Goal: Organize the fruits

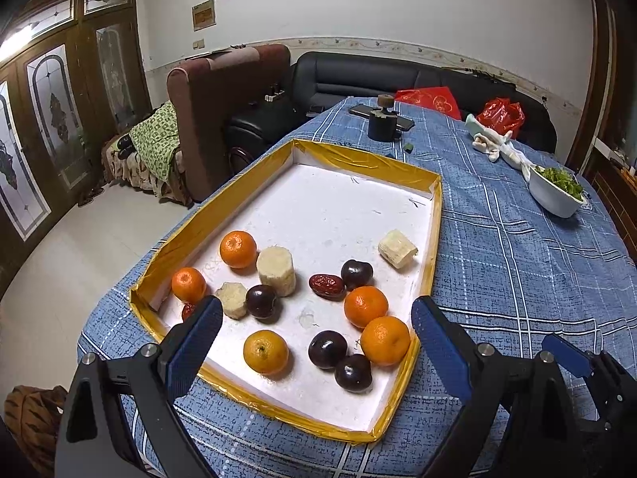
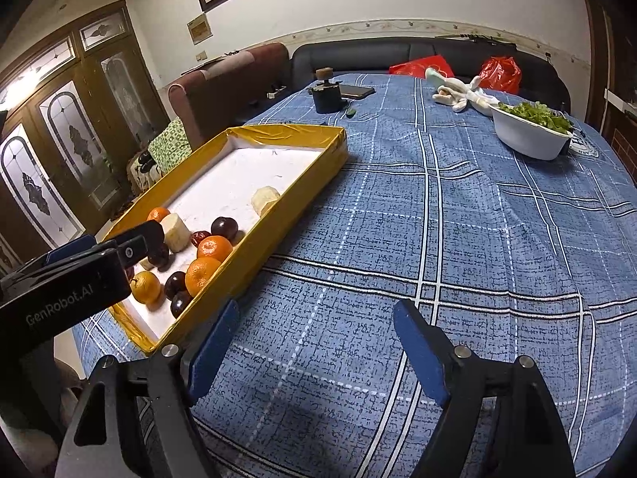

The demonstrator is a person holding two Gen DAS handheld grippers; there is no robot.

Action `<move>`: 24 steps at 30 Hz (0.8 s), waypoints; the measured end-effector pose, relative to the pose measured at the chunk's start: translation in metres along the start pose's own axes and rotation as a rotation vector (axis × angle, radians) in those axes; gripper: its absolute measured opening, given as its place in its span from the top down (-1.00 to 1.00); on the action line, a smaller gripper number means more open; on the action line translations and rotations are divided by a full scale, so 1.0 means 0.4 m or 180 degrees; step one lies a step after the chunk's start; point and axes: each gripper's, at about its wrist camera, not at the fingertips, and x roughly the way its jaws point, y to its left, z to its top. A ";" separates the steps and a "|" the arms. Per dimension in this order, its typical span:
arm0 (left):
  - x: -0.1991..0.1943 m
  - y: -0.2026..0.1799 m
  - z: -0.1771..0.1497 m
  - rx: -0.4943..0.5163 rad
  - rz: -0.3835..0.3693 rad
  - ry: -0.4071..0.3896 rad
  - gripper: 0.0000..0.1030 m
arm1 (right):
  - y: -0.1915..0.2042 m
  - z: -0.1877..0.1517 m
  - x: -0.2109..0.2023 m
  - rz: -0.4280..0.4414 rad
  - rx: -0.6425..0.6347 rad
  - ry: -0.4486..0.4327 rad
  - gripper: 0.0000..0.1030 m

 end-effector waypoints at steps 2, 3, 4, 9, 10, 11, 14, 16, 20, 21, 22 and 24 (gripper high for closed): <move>-0.006 0.001 -0.001 -0.0020 0.0004 -0.0029 -0.85 | 0.002 -0.001 -0.003 -0.0007 -0.0007 -0.0006 -0.66; -0.011 0.004 -0.001 -0.0028 0.0008 -0.0043 -0.85 | 0.003 -0.002 -0.004 -0.0011 -0.0012 -0.0011 -0.66; -0.016 0.006 -0.002 -0.0039 0.0012 -0.0058 -0.85 | 0.004 -0.003 -0.007 -0.0016 -0.0017 -0.0016 -0.66; -0.043 0.015 -0.002 -0.0096 0.0026 -0.0151 -0.85 | 0.013 -0.007 -0.019 -0.0020 -0.0044 -0.0045 -0.66; -0.048 0.016 -0.002 -0.0105 0.0028 -0.0167 -0.85 | 0.016 -0.008 -0.023 -0.0022 -0.0053 -0.0054 -0.66; -0.055 0.019 -0.001 -0.0115 0.0031 -0.0194 -0.85 | 0.018 -0.008 -0.025 -0.0024 -0.0062 -0.0063 -0.66; -0.082 0.023 -0.001 -0.0129 0.0069 -0.0315 -0.85 | 0.027 -0.011 -0.037 -0.0032 -0.0094 -0.0092 -0.67; -0.113 0.026 -0.004 -0.0152 0.0099 -0.0447 -0.85 | 0.034 -0.013 -0.048 -0.0032 -0.0118 -0.0117 -0.67; -0.185 0.038 -0.008 -0.0235 0.0209 -0.0775 -0.86 | 0.048 -0.019 -0.071 -0.0039 -0.0161 -0.0178 -0.67; -0.206 0.041 -0.010 -0.0271 0.0270 -0.0864 -0.94 | 0.052 -0.021 -0.080 -0.0038 -0.0175 -0.0202 -0.68; -0.221 0.044 -0.010 -0.0295 0.0311 -0.0923 -1.00 | 0.055 -0.022 -0.087 -0.0038 -0.0186 -0.0221 -0.68; -0.271 0.053 -0.017 -0.0382 0.0463 -0.1117 -1.00 | 0.063 -0.025 -0.103 -0.0041 -0.0211 -0.0264 -0.69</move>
